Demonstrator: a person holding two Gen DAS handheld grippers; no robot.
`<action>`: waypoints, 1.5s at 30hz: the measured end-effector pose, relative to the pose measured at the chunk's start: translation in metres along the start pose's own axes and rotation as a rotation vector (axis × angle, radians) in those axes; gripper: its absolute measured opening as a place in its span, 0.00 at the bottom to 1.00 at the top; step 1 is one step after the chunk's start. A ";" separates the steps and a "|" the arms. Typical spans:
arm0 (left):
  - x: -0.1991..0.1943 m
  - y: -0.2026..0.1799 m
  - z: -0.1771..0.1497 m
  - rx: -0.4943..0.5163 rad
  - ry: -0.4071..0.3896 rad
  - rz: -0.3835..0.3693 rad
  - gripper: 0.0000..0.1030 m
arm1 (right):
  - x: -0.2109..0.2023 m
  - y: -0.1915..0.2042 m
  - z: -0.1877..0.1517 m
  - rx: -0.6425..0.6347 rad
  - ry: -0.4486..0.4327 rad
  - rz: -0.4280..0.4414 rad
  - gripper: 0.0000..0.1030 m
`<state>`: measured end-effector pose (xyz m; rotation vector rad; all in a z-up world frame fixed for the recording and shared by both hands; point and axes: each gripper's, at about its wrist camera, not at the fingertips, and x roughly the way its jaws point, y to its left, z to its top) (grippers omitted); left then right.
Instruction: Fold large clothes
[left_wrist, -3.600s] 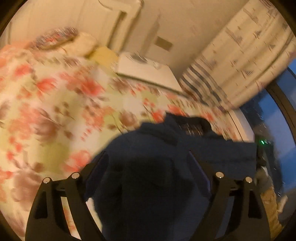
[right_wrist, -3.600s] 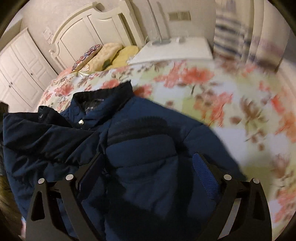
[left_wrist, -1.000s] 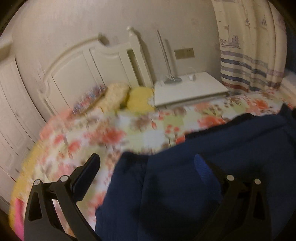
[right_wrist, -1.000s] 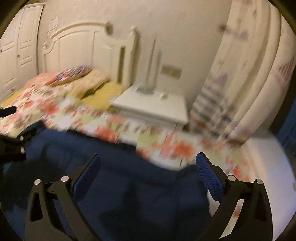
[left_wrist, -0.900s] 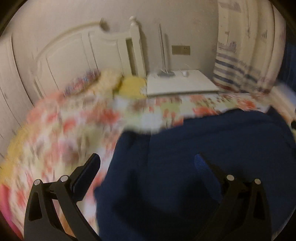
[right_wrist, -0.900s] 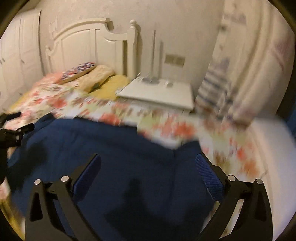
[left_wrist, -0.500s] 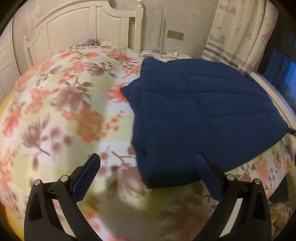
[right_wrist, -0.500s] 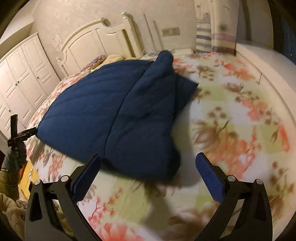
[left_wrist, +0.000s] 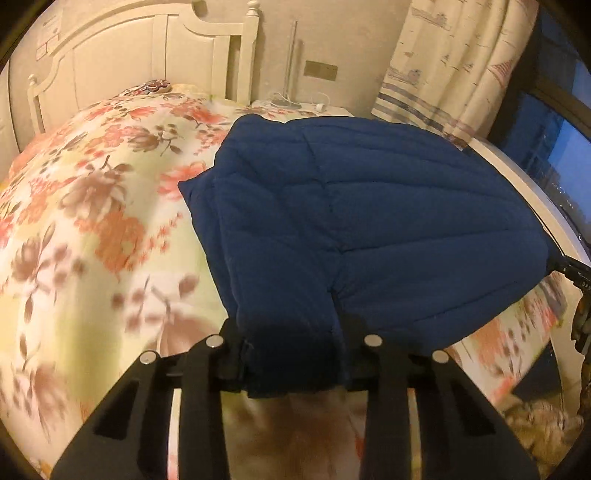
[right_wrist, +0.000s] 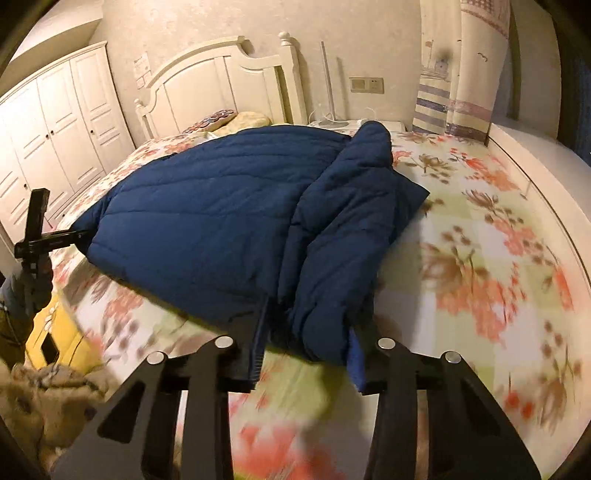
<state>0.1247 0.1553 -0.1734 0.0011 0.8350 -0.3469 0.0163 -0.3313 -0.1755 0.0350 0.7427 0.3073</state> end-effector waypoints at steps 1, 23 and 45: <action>-0.007 -0.002 -0.007 0.009 0.009 -0.007 0.33 | -0.012 0.002 -0.010 0.007 0.008 0.017 0.39; -0.024 -0.103 0.168 0.083 -0.265 0.253 0.98 | 0.001 0.066 0.167 0.043 -0.249 -0.110 0.96; 0.158 -0.109 0.147 0.080 0.062 0.286 0.98 | 0.192 0.093 0.151 -0.044 0.201 -0.222 0.94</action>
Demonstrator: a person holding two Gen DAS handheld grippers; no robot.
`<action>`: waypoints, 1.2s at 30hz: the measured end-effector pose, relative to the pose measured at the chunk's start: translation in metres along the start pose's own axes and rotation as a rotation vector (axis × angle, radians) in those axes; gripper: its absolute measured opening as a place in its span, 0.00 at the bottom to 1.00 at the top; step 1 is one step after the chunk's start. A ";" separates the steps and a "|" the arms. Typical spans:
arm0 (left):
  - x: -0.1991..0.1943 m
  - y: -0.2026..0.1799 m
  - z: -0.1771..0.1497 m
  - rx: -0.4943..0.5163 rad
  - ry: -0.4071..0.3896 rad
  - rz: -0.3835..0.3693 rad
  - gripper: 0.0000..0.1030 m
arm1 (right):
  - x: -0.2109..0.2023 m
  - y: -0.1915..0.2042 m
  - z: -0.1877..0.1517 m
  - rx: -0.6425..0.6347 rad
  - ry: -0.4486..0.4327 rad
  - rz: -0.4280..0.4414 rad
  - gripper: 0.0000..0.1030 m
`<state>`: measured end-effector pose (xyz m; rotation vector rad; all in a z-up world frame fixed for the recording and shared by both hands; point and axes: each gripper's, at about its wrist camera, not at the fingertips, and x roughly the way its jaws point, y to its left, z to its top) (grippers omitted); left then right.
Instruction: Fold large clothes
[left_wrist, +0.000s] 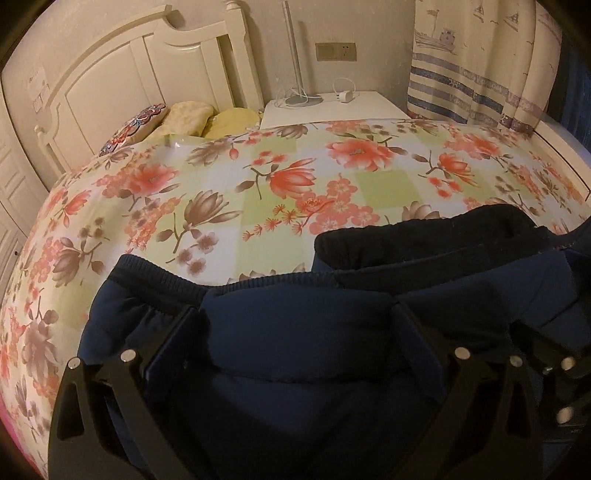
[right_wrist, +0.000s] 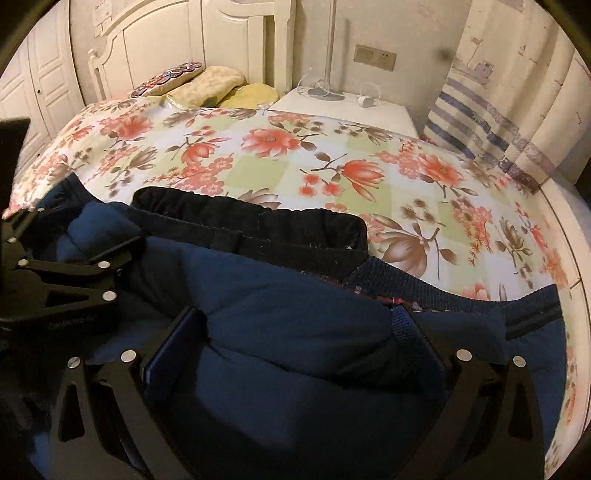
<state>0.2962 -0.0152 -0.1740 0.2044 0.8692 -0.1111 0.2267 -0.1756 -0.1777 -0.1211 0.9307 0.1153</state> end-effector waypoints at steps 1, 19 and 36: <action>0.000 0.000 0.000 -0.001 -0.001 -0.001 0.98 | -0.006 -0.005 0.002 0.007 -0.006 -0.013 0.93; -0.026 0.012 0.010 -0.033 -0.015 -0.037 0.97 | 0.005 -0.135 -0.031 0.352 -0.020 -0.051 0.96; 0.021 0.079 0.010 -0.215 0.096 -0.150 0.98 | 0.001 -0.135 -0.032 0.359 -0.026 -0.045 0.96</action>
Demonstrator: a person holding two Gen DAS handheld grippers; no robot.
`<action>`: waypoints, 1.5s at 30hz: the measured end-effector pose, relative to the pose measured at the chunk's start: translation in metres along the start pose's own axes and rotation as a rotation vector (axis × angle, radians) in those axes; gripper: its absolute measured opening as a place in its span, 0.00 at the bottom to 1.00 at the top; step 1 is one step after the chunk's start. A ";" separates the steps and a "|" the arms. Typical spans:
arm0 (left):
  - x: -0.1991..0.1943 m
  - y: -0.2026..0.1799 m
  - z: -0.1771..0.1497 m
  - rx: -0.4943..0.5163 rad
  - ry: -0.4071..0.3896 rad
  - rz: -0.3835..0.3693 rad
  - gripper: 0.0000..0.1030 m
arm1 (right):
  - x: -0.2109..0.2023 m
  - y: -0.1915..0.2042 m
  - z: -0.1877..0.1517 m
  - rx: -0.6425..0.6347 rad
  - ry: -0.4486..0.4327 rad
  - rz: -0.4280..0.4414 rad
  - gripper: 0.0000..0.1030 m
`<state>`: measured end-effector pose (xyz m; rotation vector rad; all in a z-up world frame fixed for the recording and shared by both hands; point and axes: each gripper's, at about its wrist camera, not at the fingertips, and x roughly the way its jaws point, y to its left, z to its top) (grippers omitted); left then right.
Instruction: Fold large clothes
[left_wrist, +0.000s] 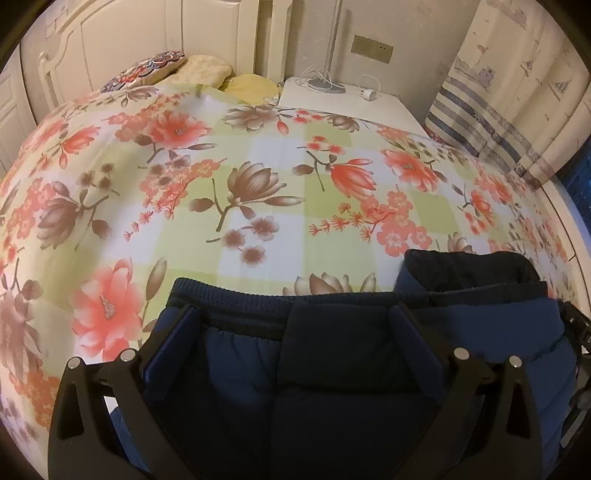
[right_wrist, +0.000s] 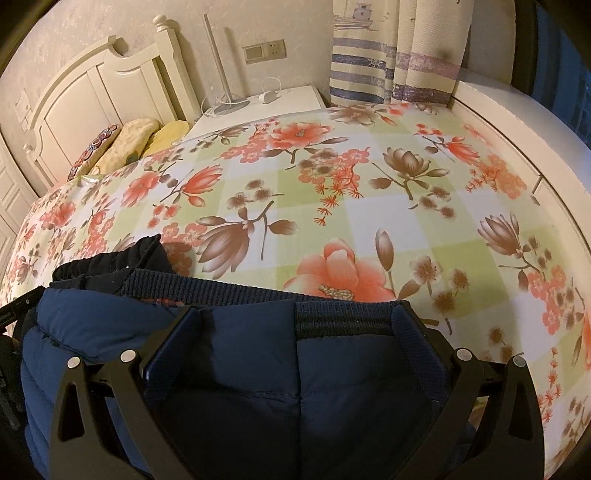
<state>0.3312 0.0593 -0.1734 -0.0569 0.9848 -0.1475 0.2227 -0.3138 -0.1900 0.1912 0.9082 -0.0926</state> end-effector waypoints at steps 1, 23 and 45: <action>0.000 0.001 0.000 -0.001 0.000 -0.001 0.98 | -0.002 0.001 0.002 0.003 0.007 -0.007 0.94; -0.004 0.007 0.001 -0.022 -0.020 -0.013 0.98 | -0.042 0.073 -0.024 -0.268 -0.048 -0.063 0.95; -0.056 -0.105 -0.075 0.263 -0.152 0.110 0.98 | -0.077 0.101 -0.069 -0.410 -0.112 -0.039 0.95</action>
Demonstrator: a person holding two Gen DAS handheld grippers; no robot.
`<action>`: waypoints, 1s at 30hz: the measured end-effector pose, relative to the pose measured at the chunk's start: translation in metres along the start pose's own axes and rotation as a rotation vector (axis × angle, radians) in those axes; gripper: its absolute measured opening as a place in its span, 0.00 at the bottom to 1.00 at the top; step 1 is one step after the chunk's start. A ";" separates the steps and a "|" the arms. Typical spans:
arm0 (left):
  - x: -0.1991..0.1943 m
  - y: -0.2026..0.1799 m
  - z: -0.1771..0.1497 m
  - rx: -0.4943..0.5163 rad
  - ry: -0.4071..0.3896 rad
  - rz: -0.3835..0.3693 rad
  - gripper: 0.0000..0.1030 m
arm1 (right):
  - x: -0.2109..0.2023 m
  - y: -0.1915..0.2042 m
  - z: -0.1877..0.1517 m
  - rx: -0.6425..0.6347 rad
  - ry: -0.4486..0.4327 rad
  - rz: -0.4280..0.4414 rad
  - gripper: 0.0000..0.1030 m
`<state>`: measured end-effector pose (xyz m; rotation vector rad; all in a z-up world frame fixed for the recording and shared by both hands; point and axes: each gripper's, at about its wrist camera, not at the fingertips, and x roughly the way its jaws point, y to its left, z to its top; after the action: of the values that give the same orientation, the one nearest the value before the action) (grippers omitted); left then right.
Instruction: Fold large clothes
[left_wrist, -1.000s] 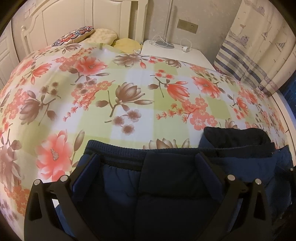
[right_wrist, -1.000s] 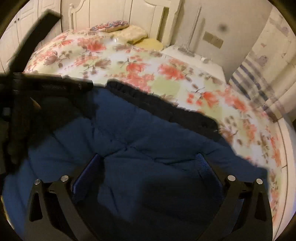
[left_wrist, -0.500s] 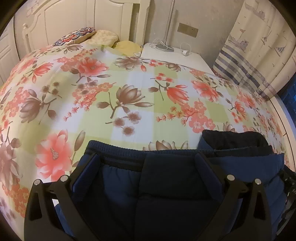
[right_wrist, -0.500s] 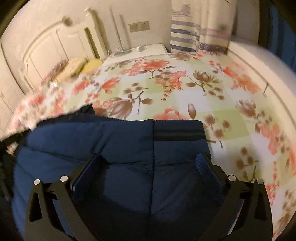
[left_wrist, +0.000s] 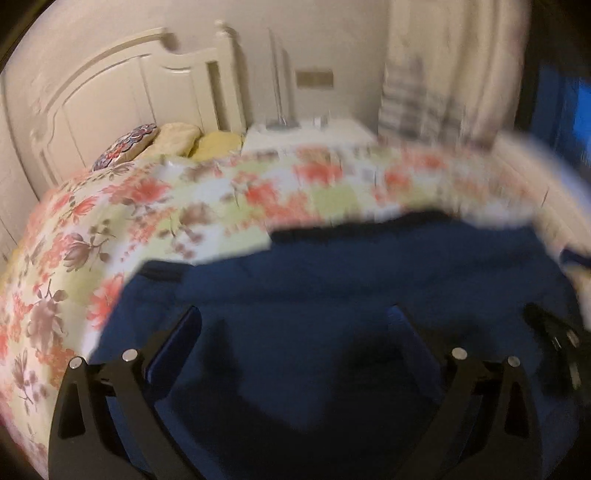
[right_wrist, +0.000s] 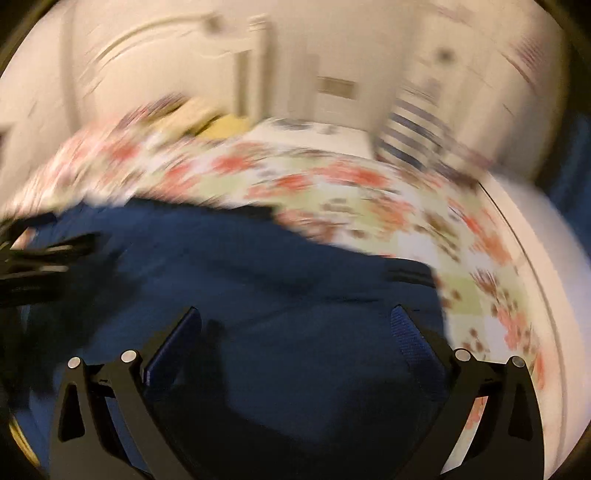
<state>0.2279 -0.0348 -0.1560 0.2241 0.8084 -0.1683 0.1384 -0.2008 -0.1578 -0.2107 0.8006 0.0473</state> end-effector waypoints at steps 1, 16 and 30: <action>0.009 -0.007 -0.004 0.030 0.025 0.018 0.98 | 0.006 0.014 -0.004 -0.051 0.016 -0.023 0.95; -0.024 0.097 -0.035 -0.200 -0.044 0.076 0.98 | -0.003 -0.056 -0.032 0.186 0.028 -0.043 0.95; -0.023 0.106 -0.045 -0.215 0.030 0.122 0.98 | -0.007 -0.075 -0.045 0.292 0.015 -0.005 0.96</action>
<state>0.2063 0.0806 -0.1551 0.0726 0.8339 0.0372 0.1113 -0.2828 -0.1707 0.0631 0.8122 -0.0758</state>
